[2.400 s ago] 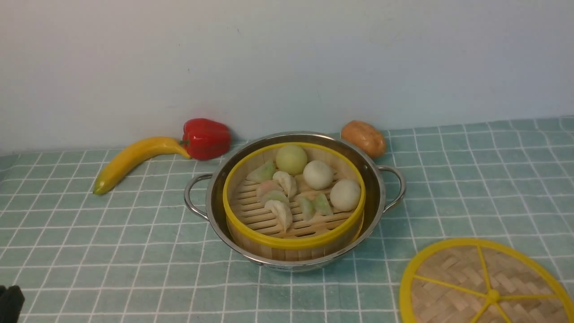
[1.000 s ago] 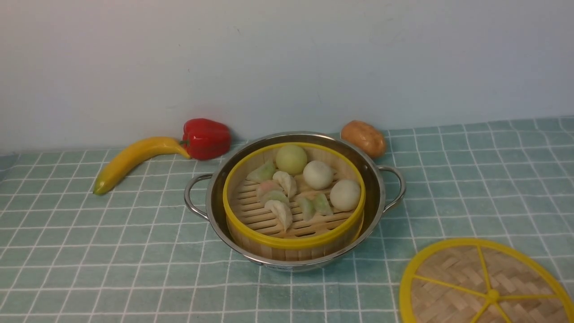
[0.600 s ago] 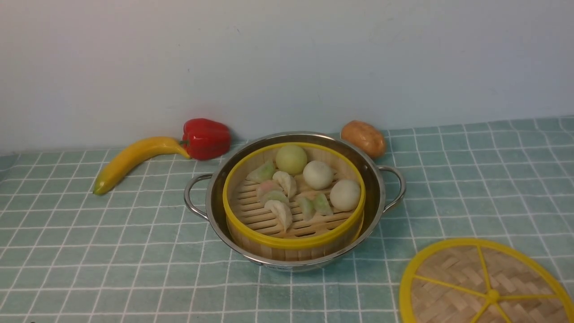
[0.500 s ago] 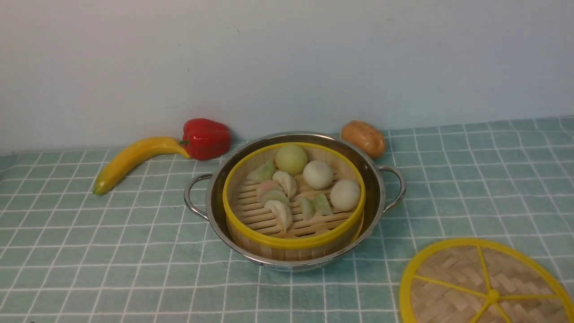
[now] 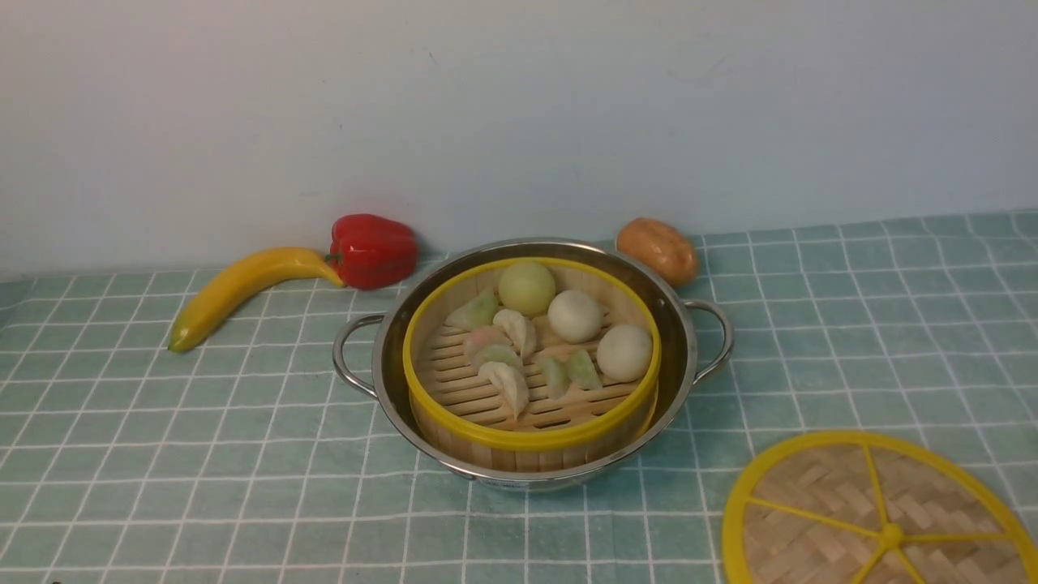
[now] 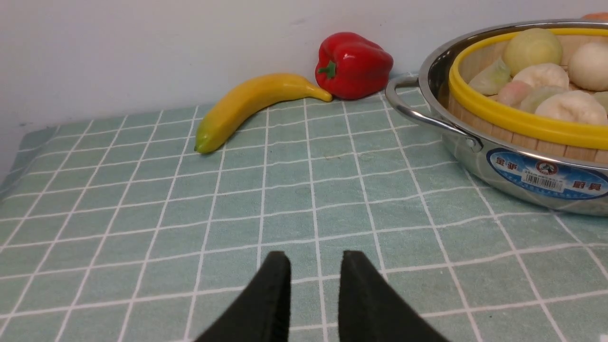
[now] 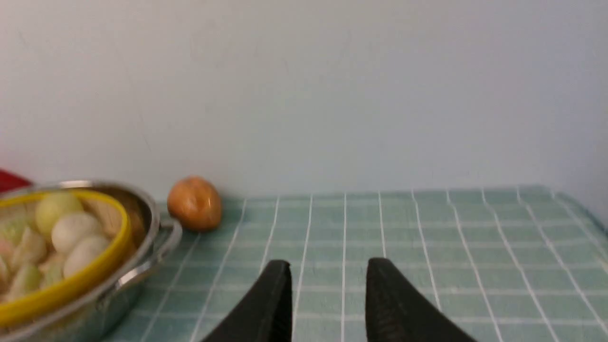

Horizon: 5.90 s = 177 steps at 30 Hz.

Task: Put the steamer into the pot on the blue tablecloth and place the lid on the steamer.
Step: 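Move the gripper down to the bamboo steamer lid and grasp its center knob, then place the bamboo steamer lid onto the steamer basket in the pot with the right gripper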

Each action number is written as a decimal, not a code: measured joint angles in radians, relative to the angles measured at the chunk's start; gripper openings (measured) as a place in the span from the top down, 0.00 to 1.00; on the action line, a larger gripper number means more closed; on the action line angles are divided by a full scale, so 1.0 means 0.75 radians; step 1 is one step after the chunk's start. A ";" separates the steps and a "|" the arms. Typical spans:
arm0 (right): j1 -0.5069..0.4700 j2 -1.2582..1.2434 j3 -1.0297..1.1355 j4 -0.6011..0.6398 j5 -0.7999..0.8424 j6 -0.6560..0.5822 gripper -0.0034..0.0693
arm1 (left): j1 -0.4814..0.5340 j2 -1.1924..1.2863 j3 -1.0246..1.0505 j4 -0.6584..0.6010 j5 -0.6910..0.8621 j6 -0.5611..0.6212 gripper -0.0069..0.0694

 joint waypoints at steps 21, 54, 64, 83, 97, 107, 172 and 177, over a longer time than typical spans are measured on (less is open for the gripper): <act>0.017 0.142 -0.591 0.576 0.818 -0.223 0.62 | 0.000 0.000 0.000 0.000 -0.001 0.001 0.66; 0.189 2.036 -0.983 0.431 0.899 -0.728 0.62 | 0.000 0.000 0.000 0.000 -0.001 0.001 0.64; 0.268 2.137 -0.989 0.415 0.808 -0.727 0.62 | 0.000 0.000 0.000 0.000 -0.001 0.001 0.64; 0.270 2.194 -0.998 0.321 0.802 -0.643 0.72 | 0.000 0.000 0.000 0.000 -0.001 0.001 0.59; 0.270 2.113 -1.000 0.336 0.790 -0.574 0.76 | 0.000 0.000 0.000 0.000 -0.001 0.001 0.59; 0.270 1.722 -1.202 0.312 0.893 -0.504 0.76 | 0.000 0.000 0.000 0.000 -0.001 0.001 0.59; 0.645 2.684 -1.969 0.723 0.406 -1.264 0.76 | 0.000 0.000 0.000 0.000 -0.001 0.001 0.59; 0.645 2.682 -1.969 0.732 0.409 -1.289 0.76 | 0.000 0.000 0.000 0.000 -0.001 0.001 0.59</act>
